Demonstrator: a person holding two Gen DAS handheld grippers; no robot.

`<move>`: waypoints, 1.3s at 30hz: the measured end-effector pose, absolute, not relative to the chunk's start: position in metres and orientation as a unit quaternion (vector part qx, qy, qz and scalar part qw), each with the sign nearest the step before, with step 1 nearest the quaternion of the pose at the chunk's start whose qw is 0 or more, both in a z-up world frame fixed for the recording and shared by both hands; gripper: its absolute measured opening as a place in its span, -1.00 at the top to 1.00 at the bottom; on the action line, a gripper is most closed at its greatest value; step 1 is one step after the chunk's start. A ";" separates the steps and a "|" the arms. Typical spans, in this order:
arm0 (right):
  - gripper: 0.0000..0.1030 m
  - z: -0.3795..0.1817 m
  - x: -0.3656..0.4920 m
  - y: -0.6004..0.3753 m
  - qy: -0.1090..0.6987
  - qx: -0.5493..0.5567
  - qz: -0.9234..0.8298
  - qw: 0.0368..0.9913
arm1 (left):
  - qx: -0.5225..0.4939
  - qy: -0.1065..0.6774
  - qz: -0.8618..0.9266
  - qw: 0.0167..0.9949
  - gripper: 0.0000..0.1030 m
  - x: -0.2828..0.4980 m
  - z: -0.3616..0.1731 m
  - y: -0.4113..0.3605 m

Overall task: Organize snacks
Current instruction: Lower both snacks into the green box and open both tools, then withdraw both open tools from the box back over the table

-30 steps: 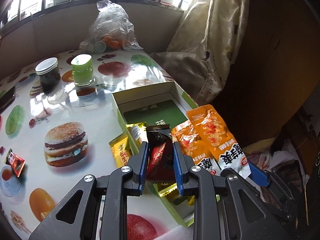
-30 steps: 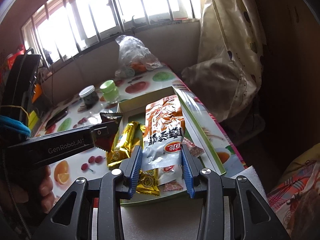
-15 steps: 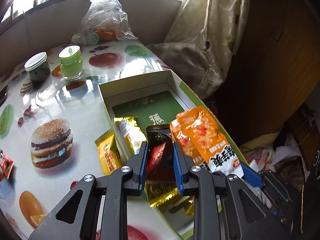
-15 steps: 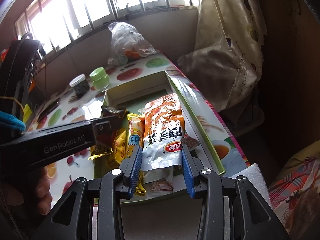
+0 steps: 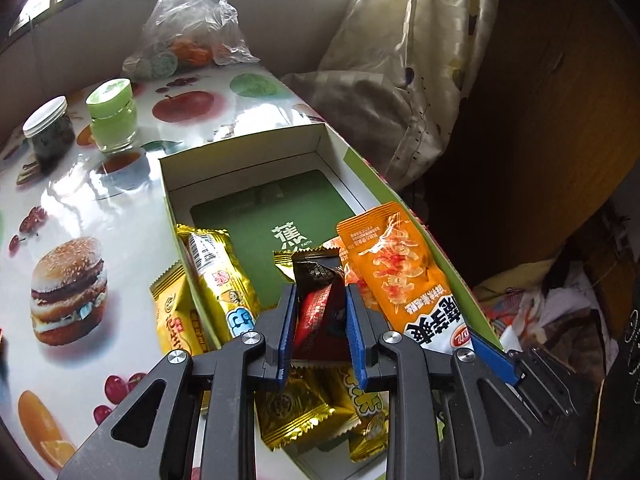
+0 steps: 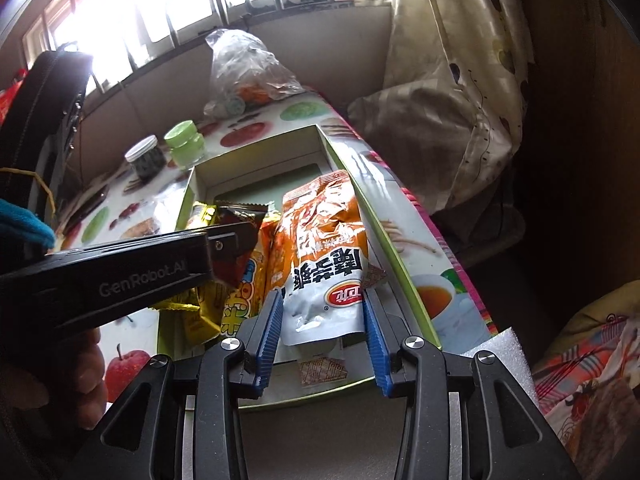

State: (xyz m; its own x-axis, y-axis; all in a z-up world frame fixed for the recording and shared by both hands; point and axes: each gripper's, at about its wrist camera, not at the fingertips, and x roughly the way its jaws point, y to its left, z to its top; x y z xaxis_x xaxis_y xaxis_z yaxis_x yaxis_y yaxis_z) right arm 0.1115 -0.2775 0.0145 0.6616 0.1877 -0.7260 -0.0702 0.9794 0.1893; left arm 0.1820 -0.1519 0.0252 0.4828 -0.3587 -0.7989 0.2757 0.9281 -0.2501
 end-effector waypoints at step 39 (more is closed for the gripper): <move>-0.07 0.022 0.102 -0.269 0.389 0.043 0.054 0.919 | -0.027 0.439 -0.176 0.881 0.00 0.162 0.054 -0.139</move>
State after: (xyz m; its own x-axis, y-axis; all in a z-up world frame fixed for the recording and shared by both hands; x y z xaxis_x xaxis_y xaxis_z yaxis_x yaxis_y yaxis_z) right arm 0.1023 -0.2691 0.0218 0.6919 0.1325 -0.7097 -0.0658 0.9905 0.1208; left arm 0.1620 -0.1392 0.0543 0.5527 -0.3342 -0.7634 0.2868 0.9364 -0.2023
